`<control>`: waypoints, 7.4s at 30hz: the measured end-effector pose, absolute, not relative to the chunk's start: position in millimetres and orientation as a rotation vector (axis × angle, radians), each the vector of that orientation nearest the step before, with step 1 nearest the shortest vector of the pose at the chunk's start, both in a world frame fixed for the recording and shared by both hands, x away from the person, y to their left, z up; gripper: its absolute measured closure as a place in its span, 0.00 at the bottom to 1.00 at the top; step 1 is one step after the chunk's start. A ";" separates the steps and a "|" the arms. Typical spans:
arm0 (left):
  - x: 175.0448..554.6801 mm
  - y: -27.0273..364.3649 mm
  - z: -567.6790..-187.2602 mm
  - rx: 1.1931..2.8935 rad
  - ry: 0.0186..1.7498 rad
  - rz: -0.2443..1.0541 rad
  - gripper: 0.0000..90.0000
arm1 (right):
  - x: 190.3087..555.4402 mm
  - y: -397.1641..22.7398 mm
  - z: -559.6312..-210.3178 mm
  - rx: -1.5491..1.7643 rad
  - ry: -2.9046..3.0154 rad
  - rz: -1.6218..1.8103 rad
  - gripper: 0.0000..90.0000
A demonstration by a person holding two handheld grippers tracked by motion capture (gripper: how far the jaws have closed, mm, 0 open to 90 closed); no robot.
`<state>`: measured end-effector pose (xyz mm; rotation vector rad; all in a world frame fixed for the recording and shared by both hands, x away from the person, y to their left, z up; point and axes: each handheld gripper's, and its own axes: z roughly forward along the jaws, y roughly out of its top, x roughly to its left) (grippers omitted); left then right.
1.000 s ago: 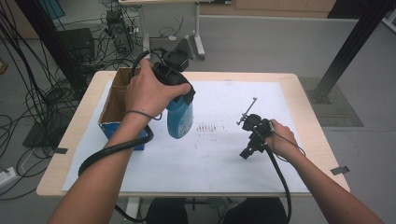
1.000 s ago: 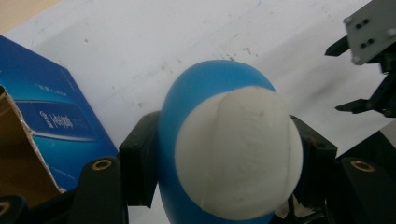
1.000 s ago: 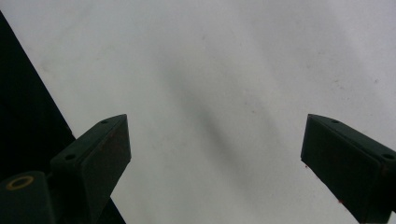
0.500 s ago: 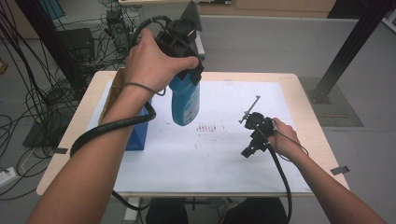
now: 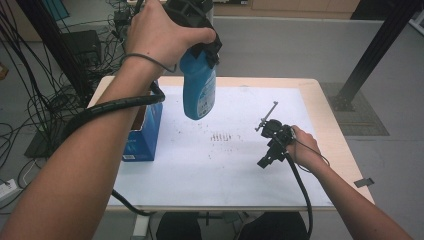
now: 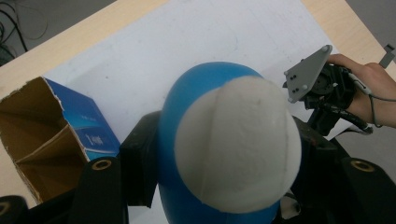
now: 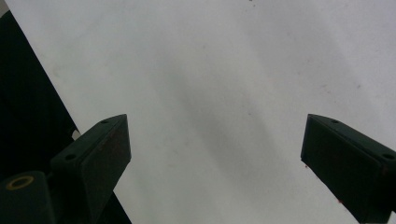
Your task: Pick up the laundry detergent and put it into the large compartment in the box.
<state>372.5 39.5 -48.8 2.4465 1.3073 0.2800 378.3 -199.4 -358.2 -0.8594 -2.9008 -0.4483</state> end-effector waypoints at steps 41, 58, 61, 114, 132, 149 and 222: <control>407.1 146.8 -56.8 2.173 1.780 0.427 0.42 | 377.0 -207.0 -358.3 -0.871 -2.886 -0.484 0.09; 413.9 210.2 -62.6 2.058 1.966 0.454 0.42 | 377.4 -209.2 -357.6 -0.885 -2.882 -0.494 0.09; 415.7 212.5 -65.2 2.064 1.978 0.461 0.42 | 378.2 -208.6 -358.3 -0.893 -2.871 -0.501 0.09; 430.3 226.1 -171.7 2.078 1.986 0.361 0.42 | 382.5 -204.8 -374.2 -0.895 -2.847 -0.475 0.09; 432.7 225.4 -203.4 2.087 1.996 0.354 0.42 | 381.7 -206.6 -374.7 -0.896 -2.843 -0.478 0.09; 432.5 228.3 -232.1 2.095 2.017 0.308 0.42 | 382.3 -209.7 -373.4 -0.906 -2.839 -0.485 0.09; 431.8 231.6 -268.4 2.115 2.029 0.289 0.42 | 381.8 -213.8 -371.8 -0.926 -2.844 -0.486 0.09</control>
